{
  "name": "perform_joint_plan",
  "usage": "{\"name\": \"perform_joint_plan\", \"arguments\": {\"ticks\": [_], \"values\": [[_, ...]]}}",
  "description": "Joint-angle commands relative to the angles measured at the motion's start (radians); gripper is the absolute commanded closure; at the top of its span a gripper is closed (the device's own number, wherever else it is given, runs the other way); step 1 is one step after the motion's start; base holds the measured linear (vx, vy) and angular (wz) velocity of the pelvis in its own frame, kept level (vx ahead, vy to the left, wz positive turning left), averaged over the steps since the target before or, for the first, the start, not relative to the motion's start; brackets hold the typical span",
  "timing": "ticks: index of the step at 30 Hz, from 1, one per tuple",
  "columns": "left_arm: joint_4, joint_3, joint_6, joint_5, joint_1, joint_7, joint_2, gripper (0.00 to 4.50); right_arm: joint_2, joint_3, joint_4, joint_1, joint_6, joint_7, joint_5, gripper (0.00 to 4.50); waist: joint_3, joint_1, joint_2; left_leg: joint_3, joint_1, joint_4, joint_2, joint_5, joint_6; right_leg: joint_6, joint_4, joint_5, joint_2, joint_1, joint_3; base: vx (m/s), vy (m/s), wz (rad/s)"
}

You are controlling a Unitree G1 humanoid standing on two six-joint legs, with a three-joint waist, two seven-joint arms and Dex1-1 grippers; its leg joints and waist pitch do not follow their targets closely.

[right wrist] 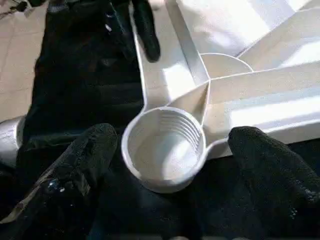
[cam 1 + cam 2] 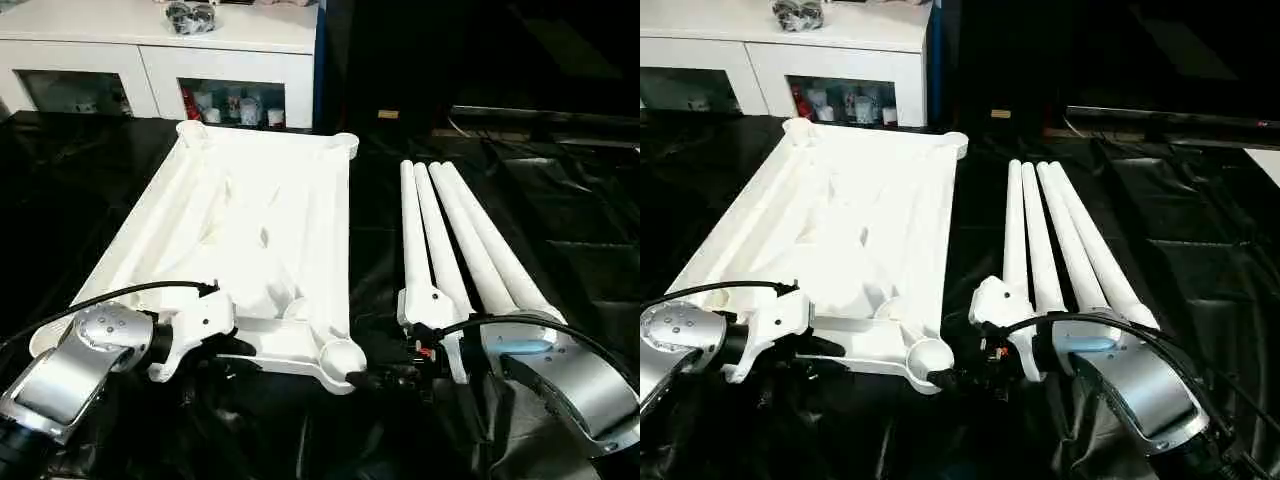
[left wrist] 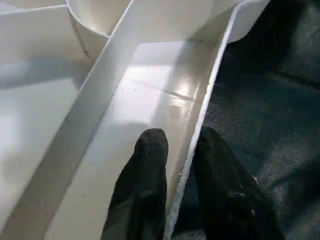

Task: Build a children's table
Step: Move table base

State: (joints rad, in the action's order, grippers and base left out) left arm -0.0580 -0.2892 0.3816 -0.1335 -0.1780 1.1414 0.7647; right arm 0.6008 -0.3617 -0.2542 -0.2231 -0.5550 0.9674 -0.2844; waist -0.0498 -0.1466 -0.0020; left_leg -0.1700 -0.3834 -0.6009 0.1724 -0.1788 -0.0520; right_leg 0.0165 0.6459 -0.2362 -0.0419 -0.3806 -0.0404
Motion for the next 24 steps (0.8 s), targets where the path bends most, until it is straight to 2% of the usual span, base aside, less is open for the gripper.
{"name": "perform_joint_plan", "arguments": {"ticks": [1,4,5,7,8,10,11,13,14,15,16,17,19,20,22,24], "values": [[-0.032,0.02,0.045,-0.01,0.024,-0.052,-0.017,3.88,0.001,-0.002,0.002,0.001,0.01,-0.004,0.007,0.43,0.056,-0.001,0.01,0.029,0.022,0.076,0.064,-0.203,-0.004,0.18,-0.078,-0.091,-0.103,0.032,0.052,0.0,0.0,0.0],[-0.067,0.051,0.079,0.002,0.054,-0.14,-0.05,3.99,0.0,-0.002,0.004,0.002,0.015,-0.009,0.01,0.43,0.055,0.002,0.007,0.028,0.02,0.075,0.063,-0.203,-0.001,0.18,-0.08,-0.099,-0.103,0.033,0.053,0.0,0.0,0.0],[-0.068,0.053,0.08,0.003,0.056,-0.146,-0.052,4.12,-0.001,-0.002,0.004,0.002,0.015,-0.009,0.011,0.43,0.053,0.004,0.005,0.029,0.016,0.076,0.061,-0.205,0.0,0.176,-0.082,-0.115,-0.104,0.038,0.052,0.0,0.0,0.0],[-0.086,0.071,0.097,0.01,0.071,-0.199,-0.077,4.19,-0.002,-0.002,0.006,0.002,0.015,-0.011,0.011,0.43,0.052,0.004,0.004,0.028,0.017,0.075,0.06,-0.21,0.003,0.165,-0.086,-0.155,-0.104,0.037,0.052,0.0,0.0,0.0],[-0.117,0.083,0.12,0.013,0.089,-0.237,-0.097,4.25,-0.004,-0.002,0.01,0.001,0.018,-0.011,0.016,0.43,0.05,0.007,-0.002,0.03,0.014,0.078,0.059,-0.21,0.004,0.153,-0.089,-0.181,-0.102,0.039,0.051,0.0,0.0,0.0],[-0.13,0.088,0.133,0.014,0.097,-0.252,-0.105,4.36,-0.006,-0.002,0.012,0.001,0.02,-0.01,0.018,0.43,0.049,0.011,-0.002,0.031,0.011,0.079,0.057,-0.208,0.003,0.142,-0.09,-0.195,-0.101,0.041,0.05,0.0,0.0,0.0],[-0.145,0.091,0.142,0.016,0.106,-0.266,-0.114,4.45,-0.008,-0.003,0.015,0.001,0.022,-0.01,0.021,0.43,0.05,0.008,-0.003,0.03,0.019,0.077,0.058,-0.219,0.003,0.136,-0.093,-0.218,-0.102,0.035,0.052,0.0,0.0,0.0],[-0.166,0.094,0.163,0.023,0.117,-0.298,-0.13,4.48,-0.01,-0.006,0.022,-0.002,0.026,-0.009,0.027,0.43,0.049,0.011,-0.006,0.028,0.021,0.076,0.058,-0.221,0.006,0.138,-0.095,-0.228,-0.102,0.034,0.053,0.0,0.0,0.0],[-0.17,0.094,0.156,0.025,0.119,-0.313,-0.14,4.48,-0.011,-0.007,0.027,-0.006,0.029,-0.009,0.03,0.43,0.049,0.012,-0.01,0.027,0.023,0.075,0.058,-0.217,0.009,0.138,-0.096,-0.226,-0.101,0.033,0.054,0.0,0.0,0.0],[-0.171,0.094,0.15,0.026,0.119,-0.322,-0.146,4.48,-0.011,-0.009,0.029,-0.008,0.03,-0.008,0.032,0.43,0.049,0.011,-0.006,0.027,0.024,0.074,0.058,-0.21,0.014,0.142,-0.097,-0.218,-0.1,0.031,0.054,0.0,0.0,0.0],[-0.168,0.094,0.132,0.024,0.117,-0.329,-0.154,4.48,-0.011,-0.01,0.031,-0.011,0.031,-0.008,0.033,0.43,0.049,0.008,-0.008,0.025,0.023,0.072,0.057,-0.206,0.018,0.141,-0.097,-0.217,-0.099,0.031,0.055,0.0,0.0,0.0],[-0.151,0.087,0.066,0.022,0.112,-0.32,-0.162,4.48,-0.011,-0.009,0.035,-0.015,0.032,-0.006,0.033,0.43,0.05,0.005,-0.008,0.026,0.024,0.072,0.057,-0.201,0.018,0.14,-0.096,-0.213,-0.099,0.031,0.054,0.0,0.0,0.0],[-0.137,0.081,0.007,0.021,0.109,-0.305,-0.167,4.48,-0.011,-0.007,0.038,-0.019,0.032,-0.004,0.034,0.43,0.05,0.0,-0.007,0.025,0.025,0.073,0.058,-0.208,0.02,0.131,-0.098,-0.217,-0.099,0.029,0.056,0.0,0.0,0.0],[-0.125,0.08,-0.034,0.011,0.107,-0.287,-0.173,4.48,-0.011,-0.006,0.041,-0.022,0.033,-0.002,0.037,0.43,0.05,-0.002,-0.011,0.025,0.026,0.074,0.059,-0.203,0.021,0.13,-0.097,-0.208,-0.099,0.028,0.055,0.0,0.0,0.0],[-0.108,0.081,-0.058,0.008,0.101,-0.279,-0.177,4.48,-0.01,-0.004,0.042,-0.023,0.034,-0.001,0.038,0.43,0.051,-0.007,-0.008,0.025,0.029,0.073,0.06,-0.206,0.02,0.131,-0.096,-0.2,-0.099,0.025,0.055,0.0,0.0,0.0],[-0.08,0.073,-0.108,0.004,0.093,-0.242,-0.172,4.48,-0.008,0.0,0.045,-0.023,0.036,0.0,0.041,0.43,0.051,-0.011,-0.009,0.025,0.027,0.075,0.059,-0.207,0.02,0.127,-0.096,-0.202,-0.099,0.025,0.056,0.0,0.0,0.0]]}}
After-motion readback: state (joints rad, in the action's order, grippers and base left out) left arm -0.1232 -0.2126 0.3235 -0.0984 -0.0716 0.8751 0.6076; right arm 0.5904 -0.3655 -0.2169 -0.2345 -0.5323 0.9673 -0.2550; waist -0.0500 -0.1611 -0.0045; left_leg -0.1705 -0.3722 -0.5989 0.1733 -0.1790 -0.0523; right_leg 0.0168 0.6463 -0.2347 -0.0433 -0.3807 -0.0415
